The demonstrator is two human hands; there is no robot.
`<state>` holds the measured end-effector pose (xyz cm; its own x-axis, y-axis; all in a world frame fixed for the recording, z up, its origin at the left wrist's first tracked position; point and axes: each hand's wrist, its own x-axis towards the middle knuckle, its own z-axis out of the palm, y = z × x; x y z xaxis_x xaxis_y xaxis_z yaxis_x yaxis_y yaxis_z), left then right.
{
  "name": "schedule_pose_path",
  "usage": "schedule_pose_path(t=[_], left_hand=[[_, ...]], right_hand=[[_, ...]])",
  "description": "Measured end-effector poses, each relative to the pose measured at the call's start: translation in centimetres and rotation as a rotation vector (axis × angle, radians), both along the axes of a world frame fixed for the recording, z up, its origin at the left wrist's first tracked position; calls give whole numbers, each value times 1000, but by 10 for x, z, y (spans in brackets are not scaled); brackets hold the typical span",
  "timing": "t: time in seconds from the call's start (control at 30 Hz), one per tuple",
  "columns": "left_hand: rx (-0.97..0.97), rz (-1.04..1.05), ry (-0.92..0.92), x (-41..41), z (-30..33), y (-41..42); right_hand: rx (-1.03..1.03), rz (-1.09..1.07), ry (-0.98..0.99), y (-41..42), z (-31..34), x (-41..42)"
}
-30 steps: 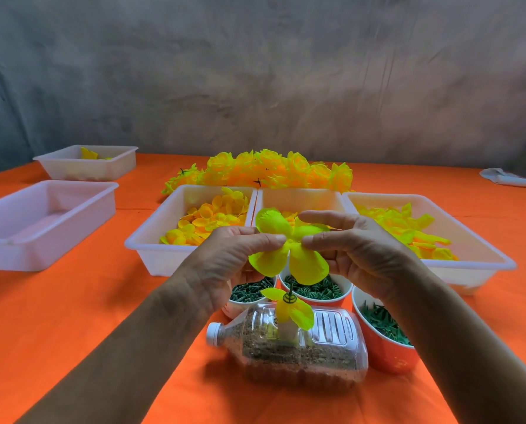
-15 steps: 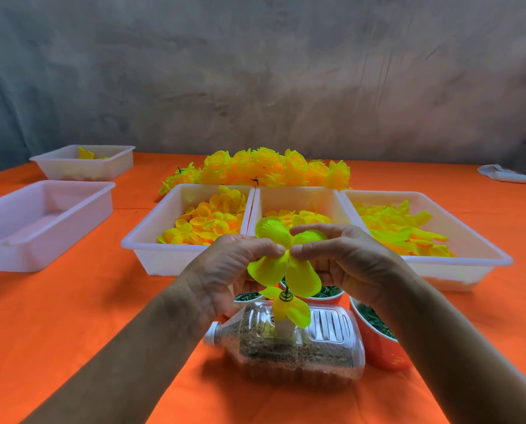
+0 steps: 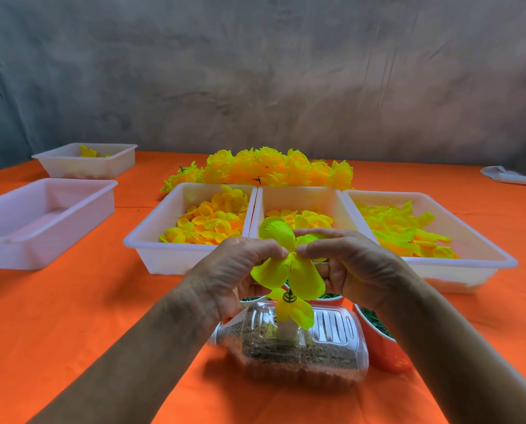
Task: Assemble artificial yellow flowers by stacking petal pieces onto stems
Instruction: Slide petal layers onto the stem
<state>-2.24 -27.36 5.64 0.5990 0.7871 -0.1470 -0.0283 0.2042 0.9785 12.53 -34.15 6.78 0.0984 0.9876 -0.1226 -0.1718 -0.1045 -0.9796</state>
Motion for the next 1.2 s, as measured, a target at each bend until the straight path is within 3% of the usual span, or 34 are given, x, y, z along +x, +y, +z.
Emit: schedule_pose_path(t=[0.5,1.2], left_hand=[[-81,-160,-84,-3,-3,9],[-58,-74,18,1,-12,9]], right_hand=[[-17,2,-23,2,-1,1],[-121,-45,-46,0,-11,3]])
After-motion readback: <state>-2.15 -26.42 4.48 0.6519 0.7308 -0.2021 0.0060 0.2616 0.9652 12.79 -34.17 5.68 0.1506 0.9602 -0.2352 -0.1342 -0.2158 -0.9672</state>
